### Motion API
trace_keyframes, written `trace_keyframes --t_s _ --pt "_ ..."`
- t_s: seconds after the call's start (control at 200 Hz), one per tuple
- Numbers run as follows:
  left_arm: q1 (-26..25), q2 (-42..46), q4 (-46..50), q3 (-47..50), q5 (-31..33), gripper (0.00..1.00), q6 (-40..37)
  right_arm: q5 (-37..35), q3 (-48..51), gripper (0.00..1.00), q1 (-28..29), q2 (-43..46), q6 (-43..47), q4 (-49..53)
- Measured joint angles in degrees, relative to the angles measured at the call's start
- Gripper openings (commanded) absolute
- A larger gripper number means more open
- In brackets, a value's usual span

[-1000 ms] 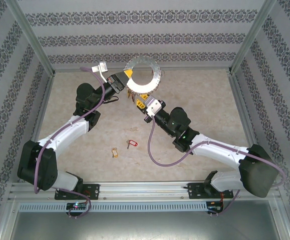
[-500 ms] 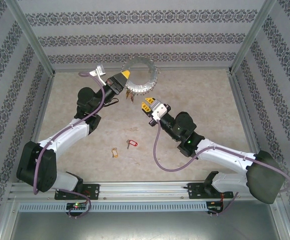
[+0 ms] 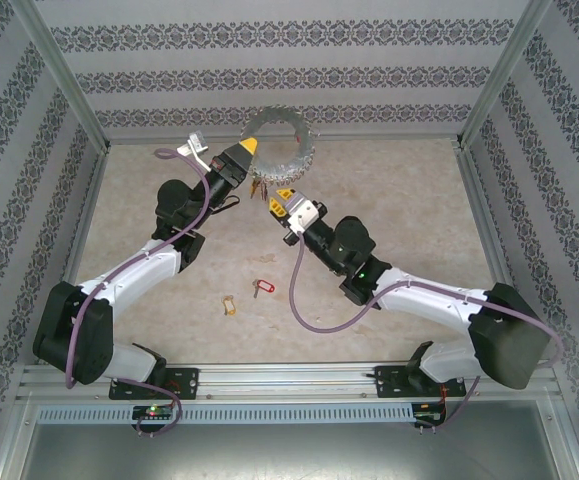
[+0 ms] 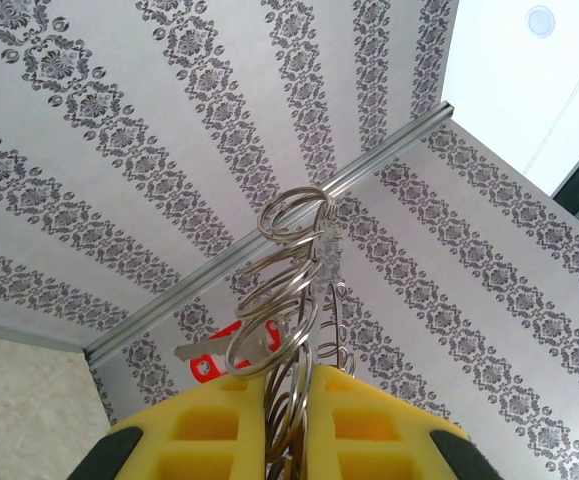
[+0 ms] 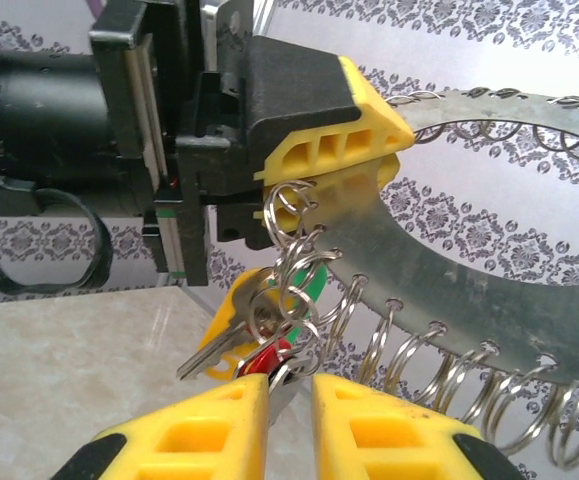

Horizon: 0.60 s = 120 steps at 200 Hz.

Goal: Put the keys on the keyring

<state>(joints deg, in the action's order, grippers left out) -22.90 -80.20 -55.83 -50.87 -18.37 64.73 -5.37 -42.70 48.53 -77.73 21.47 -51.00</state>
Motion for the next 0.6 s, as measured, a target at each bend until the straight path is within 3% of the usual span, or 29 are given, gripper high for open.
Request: trace_keyframes --t_s 0.599 --pt "-0.04 -0.17 -0.31 0.00 0.28 0.00 0.31 -3.34 -0.04 0.21 0.00 -0.44 -0.02 -1.11"
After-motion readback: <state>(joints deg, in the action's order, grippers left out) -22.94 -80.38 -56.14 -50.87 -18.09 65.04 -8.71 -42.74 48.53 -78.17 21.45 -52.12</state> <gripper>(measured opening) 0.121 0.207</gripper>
